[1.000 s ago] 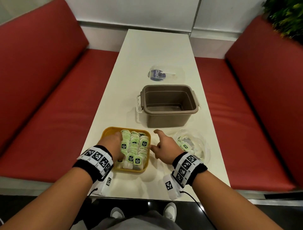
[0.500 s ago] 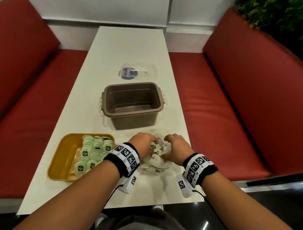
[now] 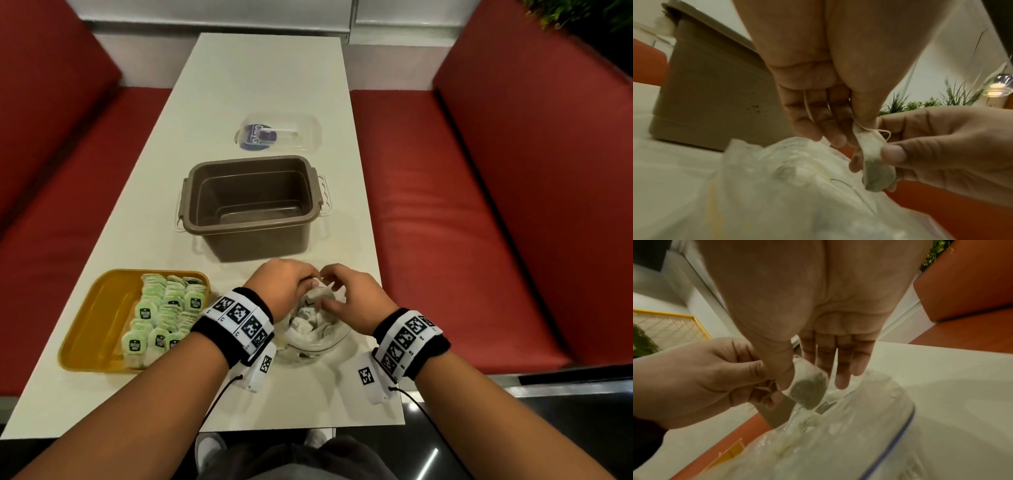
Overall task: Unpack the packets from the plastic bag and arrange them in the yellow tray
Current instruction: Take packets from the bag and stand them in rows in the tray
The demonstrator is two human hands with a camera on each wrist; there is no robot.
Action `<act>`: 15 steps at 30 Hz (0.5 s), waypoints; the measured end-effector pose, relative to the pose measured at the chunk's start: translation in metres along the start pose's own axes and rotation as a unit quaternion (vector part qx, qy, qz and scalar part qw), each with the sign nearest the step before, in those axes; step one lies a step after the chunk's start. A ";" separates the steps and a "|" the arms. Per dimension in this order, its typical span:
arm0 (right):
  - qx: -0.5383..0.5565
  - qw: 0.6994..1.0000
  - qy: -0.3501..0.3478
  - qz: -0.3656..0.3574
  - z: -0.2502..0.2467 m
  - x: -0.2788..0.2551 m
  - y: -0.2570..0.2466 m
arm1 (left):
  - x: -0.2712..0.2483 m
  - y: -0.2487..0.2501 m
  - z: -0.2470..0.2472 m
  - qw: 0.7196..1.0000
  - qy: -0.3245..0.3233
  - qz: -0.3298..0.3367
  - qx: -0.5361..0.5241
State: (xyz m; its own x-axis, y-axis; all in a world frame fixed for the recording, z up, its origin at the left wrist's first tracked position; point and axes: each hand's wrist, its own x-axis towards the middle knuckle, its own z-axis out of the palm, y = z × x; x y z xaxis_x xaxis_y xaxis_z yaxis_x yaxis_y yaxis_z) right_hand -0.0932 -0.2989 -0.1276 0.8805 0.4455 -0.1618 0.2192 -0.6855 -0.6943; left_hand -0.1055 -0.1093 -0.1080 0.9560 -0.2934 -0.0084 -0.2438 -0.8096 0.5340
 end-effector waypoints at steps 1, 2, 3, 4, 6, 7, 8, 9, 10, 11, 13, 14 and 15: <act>0.013 1.000 0.007 0.000 -0.001 0.001 0.001 | 0.001 0.004 0.000 1.000 0.005 0.004 -0.020; 0.019 1.000 0.013 0.000 -0.003 0.002 0.002 | 0.002 0.007 0.000 0.999 0.013 0.000 -0.036; 0.016 1.000 0.015 0.010 -0.004 0.002 0.004 | 0.003 0.010 0.002 0.999 0.019 -0.012 -0.043; 0.015 1.000 0.019 0.020 -0.005 0.003 0.006 | 0.004 0.011 0.004 0.999 0.019 -0.029 -0.039; 0.016 0.998 0.023 0.049 -0.006 0.002 0.010 | 0.004 0.014 0.009 0.997 -0.013 -0.081 -0.012; 0.017 0.998 0.019 0.064 -0.005 0.001 0.011 | 0.003 0.015 0.012 0.993 -0.043 -0.106 0.007; 0.029 0.997 0.012 0.072 -0.004 0.000 0.013 | 0.003 0.016 0.016 0.989 -0.079 -0.120 0.034; 0.044 0.996 0.005 0.077 -0.002 -0.001 0.014 | 0.002 0.018 0.020 0.984 -0.113 -0.123 0.064; 0.054 0.995 0.001 0.081 -0.001 -0.002 0.016 | 0.001 0.019 0.024 0.978 -0.141 -0.125 0.087; 0.057 0.995 -0.001 0.082 0.001 -0.001 0.018 | 0.000 0.021 0.028 0.974 -0.159 -0.126 0.101; 0.057 0.995 -0.002 0.083 0.000 -0.003 0.017 | 0.000 0.022 0.034 0.970 -0.170 -0.125 0.117; 0.060 0.995 0.004 0.083 -0.001 -0.004 0.015 | 0.000 0.022 0.035 0.971 -0.167 -0.127 0.118; 0.062 0.994 0.011 0.085 -0.002 -0.005 0.014 | 0.001 0.022 0.035 0.972 -0.158 -0.131 0.111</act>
State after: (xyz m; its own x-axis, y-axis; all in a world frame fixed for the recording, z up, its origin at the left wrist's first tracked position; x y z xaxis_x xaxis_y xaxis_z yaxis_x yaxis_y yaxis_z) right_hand -0.0936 -0.3118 -0.1355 0.9098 0.3160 -0.2692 0.0152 -0.6733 -0.7392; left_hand -0.1160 -0.1452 -0.1261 0.9003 -0.1758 -0.3983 -0.0619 -0.9573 0.2824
